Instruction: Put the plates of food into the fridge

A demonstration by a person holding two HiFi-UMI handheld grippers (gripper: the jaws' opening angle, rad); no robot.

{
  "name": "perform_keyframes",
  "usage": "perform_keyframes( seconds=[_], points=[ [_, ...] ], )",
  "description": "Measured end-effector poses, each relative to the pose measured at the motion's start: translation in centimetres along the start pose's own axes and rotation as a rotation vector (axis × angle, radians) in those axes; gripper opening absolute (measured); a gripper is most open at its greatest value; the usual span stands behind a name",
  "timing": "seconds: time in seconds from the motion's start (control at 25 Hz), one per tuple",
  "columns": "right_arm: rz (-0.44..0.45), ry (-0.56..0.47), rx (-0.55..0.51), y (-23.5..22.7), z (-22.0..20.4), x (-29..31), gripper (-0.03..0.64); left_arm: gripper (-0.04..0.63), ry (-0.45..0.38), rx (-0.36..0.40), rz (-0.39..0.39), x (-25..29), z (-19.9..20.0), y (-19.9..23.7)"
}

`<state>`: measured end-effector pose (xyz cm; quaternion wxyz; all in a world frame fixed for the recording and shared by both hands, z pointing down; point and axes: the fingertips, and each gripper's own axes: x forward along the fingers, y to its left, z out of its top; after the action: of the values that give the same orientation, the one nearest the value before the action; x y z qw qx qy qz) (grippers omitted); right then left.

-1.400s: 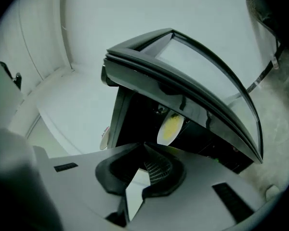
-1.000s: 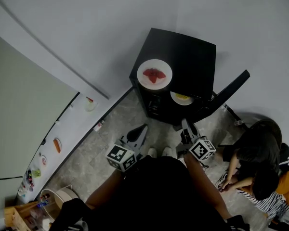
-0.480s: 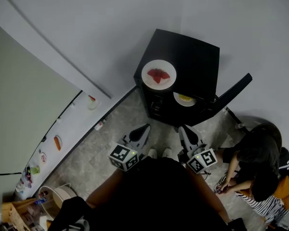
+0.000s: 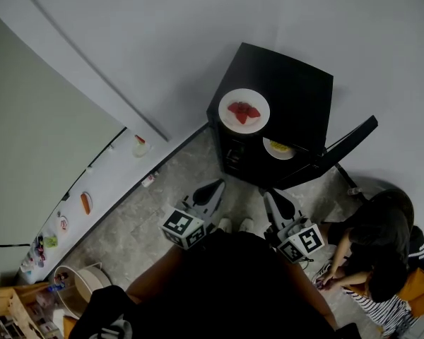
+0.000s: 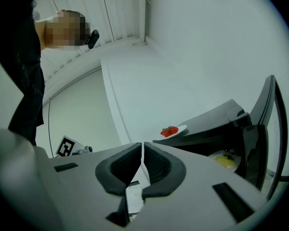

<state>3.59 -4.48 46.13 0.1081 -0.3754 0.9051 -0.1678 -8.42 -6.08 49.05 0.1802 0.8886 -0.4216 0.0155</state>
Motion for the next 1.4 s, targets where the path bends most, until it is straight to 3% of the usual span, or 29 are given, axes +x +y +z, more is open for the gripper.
perform_keyframes(
  seconds=[0.16,0.32,0.64,0.76,1.04,1.4],
  points=[
    [0.005,0.016,0.042,-0.3,-0.5,1.0,0.034,0.023,-0.01,-0.042,0.006,0.2,-0.1,0.9],
    [0.003,0.048,0.058,-0.4,-1.4,1.4,0.034,0.025,-0.05,-0.246,-0.033,1.4,0.3,2.2],
    [-0.039,0.065,0.101,-2.3,-1.7,0.4,0.034,0.031,-0.132,-0.412,-0.1,5.0,2.8,4.1],
    [-0.066,0.038,0.124,-3.2,-0.9,-0.1,0.034,0.097,-0.14,-0.505,-0.104,6.4,2.6,4.8],
    [-0.067,0.014,0.106,-2.9,-0.3,-0.7,0.034,0.101,-0.16,-0.673,-0.115,8.5,1.7,6.4],
    [-0.029,0.013,0.024,-1.8,-0.2,-1.1,0.025,0.173,-0.21,-0.816,-0.117,10.6,2.9,8.2]
  ],
)
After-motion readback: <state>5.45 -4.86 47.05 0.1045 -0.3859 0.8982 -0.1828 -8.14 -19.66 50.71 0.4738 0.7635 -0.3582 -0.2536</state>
